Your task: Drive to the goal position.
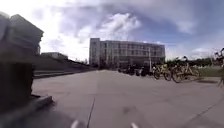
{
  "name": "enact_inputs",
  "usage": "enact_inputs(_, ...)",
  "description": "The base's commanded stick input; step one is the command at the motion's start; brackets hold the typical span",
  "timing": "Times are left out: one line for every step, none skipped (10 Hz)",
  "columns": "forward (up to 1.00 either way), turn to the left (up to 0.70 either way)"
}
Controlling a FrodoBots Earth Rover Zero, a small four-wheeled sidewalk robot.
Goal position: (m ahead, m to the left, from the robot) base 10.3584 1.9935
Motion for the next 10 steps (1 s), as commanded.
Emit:
enact_inputs(1.00, 0.00)
enact_inputs(1.00, 0.00)
enact_inputs(1.00, 0.00)
enact_inputs(1.00, 0.00)
enact_inputs(1.00, 0.00)
enact_inputs(1.00, 0.00)
enact_inputs(1.00, 0.00)
enact_inputs(1.00, 0.00)
enact_inputs(1.00, 0.00)
enact_inputs(1.00, 0.00)
